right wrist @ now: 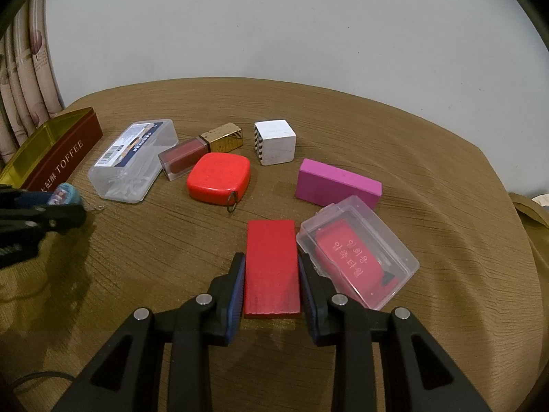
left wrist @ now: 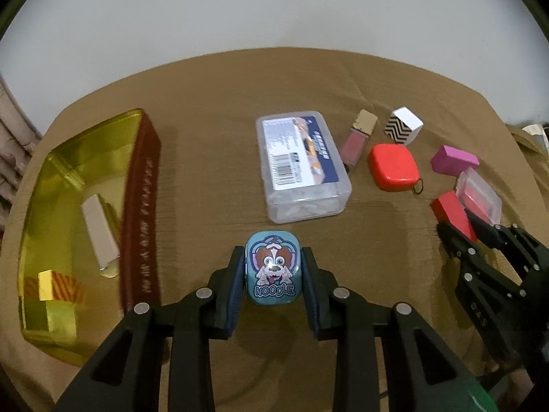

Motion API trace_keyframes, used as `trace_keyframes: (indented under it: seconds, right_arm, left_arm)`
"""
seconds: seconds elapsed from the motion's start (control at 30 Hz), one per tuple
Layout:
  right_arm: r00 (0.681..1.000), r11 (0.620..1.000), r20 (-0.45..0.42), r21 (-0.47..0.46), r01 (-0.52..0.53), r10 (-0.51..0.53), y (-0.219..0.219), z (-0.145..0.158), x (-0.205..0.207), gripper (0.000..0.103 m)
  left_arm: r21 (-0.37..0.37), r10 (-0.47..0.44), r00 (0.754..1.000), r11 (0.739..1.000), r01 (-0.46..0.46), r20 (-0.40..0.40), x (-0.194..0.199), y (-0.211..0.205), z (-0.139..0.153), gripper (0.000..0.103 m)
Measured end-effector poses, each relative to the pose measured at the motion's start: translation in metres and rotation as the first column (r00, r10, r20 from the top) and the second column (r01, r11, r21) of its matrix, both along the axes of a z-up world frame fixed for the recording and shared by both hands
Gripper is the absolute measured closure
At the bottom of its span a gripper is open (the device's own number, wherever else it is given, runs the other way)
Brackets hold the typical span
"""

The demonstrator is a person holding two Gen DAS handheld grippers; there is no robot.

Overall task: Organize rigid objects
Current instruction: 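Carry the mint tin with the left gripper and lower it into the gold tin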

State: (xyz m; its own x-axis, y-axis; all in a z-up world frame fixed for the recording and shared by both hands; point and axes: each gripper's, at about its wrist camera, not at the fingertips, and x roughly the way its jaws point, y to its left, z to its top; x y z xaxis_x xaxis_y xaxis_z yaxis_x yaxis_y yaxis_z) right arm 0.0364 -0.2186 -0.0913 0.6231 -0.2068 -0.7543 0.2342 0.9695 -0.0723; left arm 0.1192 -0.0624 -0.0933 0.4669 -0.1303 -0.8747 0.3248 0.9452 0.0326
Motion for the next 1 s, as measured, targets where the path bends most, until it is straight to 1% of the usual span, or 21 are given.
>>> trace_keyframes:
  seconds: [0.13,0.33,0.53,0.73,0.83,1.0]
  right_arm:
    - [1.000,1.000,-0.001,-0.003,-0.001,0.001,0.000,0.000,0.000,0.073]
    - [1.000,1.000,0.000,-0.002,0.000,0.000,0.001,0.000,0.000,0.073]
    - [1.000,1.000,-0.001,-0.005,0.000,0.000,0.000,0.001,0.000,0.073]
    - [1.000,1.000,-0.001,-0.004,0.000,0.000,0.000,0.000,0.000,0.073]
    - [1.000,1.000,0.000,-0.004,0.000,0.000,0.001,0.000,0.000,0.073]
    - [1.000,1.000,0.000,-0.004,0.000,0.000,0.000,0.000,0.000,0.073]
  left_arm:
    - [-0.028,0.017,1.000,0.999,-0.017,0.006,-0.008,0.011,0.011,0.075]
    - [-0.025,0.031,0.998,0.999,-0.030,0.047,-0.018,0.037,0.030,0.075]
    - [-0.023,0.091,0.994,0.996,-0.089,0.064,-0.014,0.079,0.047,0.075]
    - [-0.025,0.155,0.986,0.988,-0.154,0.067,-0.002,0.121,0.050,0.075]
    - [-0.017,0.187,0.980,0.982,-0.186,0.067,0.001,0.139,0.047,0.075]
    - [-0.014,0.212,0.976,0.977,-0.211,0.048,0.007,0.154,0.038,0.075]
